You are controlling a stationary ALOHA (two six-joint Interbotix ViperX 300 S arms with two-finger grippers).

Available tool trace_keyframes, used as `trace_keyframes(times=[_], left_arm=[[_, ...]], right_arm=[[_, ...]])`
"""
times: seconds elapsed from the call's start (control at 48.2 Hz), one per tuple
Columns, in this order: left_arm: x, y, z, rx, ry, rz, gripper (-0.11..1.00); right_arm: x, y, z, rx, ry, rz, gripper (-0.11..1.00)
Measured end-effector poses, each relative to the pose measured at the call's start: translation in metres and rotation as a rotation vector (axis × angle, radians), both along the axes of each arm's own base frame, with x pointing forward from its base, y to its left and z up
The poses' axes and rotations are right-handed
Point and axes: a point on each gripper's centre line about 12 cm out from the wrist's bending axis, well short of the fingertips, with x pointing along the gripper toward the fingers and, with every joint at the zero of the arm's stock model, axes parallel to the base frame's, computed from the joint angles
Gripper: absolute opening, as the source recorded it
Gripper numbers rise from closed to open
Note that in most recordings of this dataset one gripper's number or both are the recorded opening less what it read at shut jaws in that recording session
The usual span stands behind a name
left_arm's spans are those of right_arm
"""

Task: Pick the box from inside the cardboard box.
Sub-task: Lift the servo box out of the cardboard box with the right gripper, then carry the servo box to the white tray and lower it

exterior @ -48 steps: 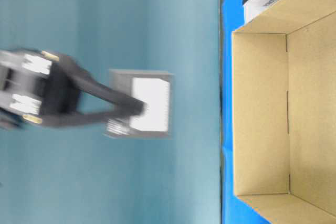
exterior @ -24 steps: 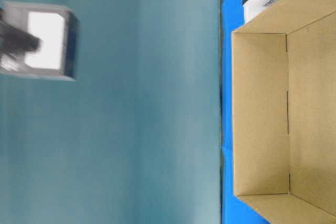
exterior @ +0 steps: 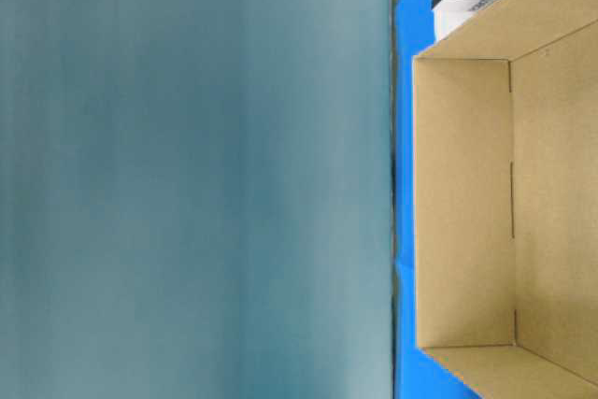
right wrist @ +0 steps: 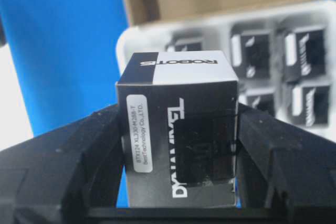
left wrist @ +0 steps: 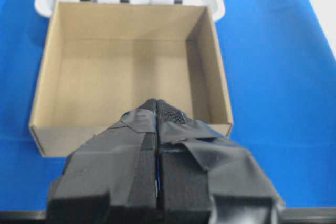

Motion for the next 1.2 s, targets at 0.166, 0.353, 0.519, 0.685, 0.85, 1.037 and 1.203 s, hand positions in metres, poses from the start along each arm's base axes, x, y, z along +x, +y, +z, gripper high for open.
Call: trace_keyframes(times=[0.166,0.353,0.519,0.685,0.85,1.037,1.203], left_arm=[[0.000,0.000,0.000,0.000,0.000,0.000,-0.07],[0.000,0.000,0.000,0.000,0.002,0.000,-0.07],[0.000,0.000,0.000,0.000,0.002,0.000,-0.07],[0.000,0.000,0.000,-0.001,0.002,0.000,-0.07],[0.000,0.000,0.000,0.000,0.002,0.000,-0.07],[0.001,0.000,-0.001,-0.001,0.005,0.000,-0.07],[0.001,0.000,-0.001,-0.001,0.008,0.000,-0.07]], right_arm=[[-0.031,0.012,-0.029,0.016,0.051,-0.022,0.61],[-0.058,0.026,-0.075,0.028,0.040,-0.002,0.61],[-0.067,0.030,-0.113,0.025,0.058,0.008,0.60],[-0.075,0.032,-0.155,0.015,0.092,0.019,0.61],[-0.080,0.031,-0.189,0.012,0.078,0.009,0.60],[-0.082,0.032,-0.224,0.009,0.048,0.001,0.60],[-0.083,0.030,-0.252,-0.017,0.074,0.002,0.61]])
